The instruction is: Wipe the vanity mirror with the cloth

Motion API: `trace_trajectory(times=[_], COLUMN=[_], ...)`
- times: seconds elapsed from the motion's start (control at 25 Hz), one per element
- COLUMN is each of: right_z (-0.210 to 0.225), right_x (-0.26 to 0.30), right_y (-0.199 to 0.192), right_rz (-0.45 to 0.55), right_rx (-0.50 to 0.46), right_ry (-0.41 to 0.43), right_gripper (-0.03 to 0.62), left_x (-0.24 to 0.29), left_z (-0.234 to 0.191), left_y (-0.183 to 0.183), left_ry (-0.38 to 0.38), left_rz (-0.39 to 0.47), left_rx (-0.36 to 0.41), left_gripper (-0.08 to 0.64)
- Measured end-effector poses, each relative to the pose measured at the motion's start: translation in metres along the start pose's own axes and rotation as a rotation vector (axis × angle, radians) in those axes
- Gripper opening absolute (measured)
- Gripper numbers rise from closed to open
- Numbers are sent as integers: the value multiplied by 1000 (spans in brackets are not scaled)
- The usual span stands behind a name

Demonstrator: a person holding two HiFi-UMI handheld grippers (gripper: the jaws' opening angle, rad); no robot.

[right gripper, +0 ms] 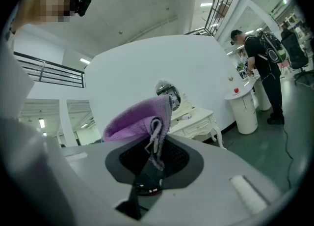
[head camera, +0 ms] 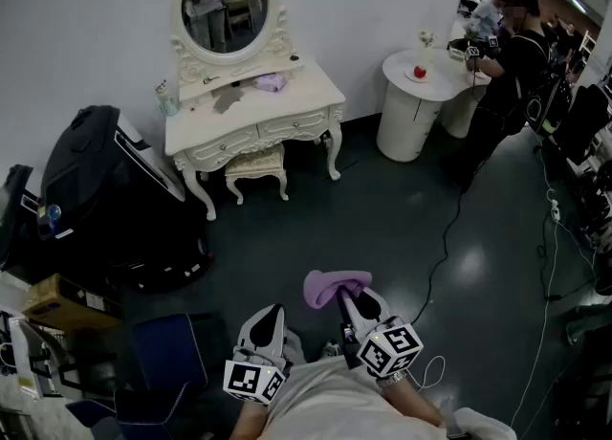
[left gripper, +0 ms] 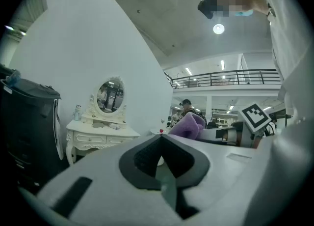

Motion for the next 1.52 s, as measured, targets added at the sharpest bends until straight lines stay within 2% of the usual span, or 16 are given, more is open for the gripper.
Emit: trace_trajectory(times=[0.4,0.68,0.84,1.16,1.36,1.52], right_z=[21,18,22,8,19,31], right_x=[-20,-16,-7,57,110,153], right_y=[11,13,20,23,42,61], right_rz=[33,31,39,-5,-6,-13], right_rx=[-18,-41,-18,-32,-66,-83], right_ry=[-39,-16,-10,11,-21,-57], right_gripper=[69,69,69,71,71,71], left_x=[18,27,29,50,96,142], left_z=[22,18,15,-44,-96,-138], left_y=[-2,5,6,18,25,45], left_ry=[-45,-40,-19,23,30,-13], left_rz=[6,23,29,33,61,105], left_rx=[7,20,14,-5,-64,-69], left_gripper=[0,0,0,0,0,0])
Point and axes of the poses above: the fingertips, and each gripper's own axes: x forward along the fingers, z to its right, y out of its top, the point moved 3 cm from there along -x, backward along the fingers, and after that the axes turned 12 degrees about -y, right-handed, at the moved point
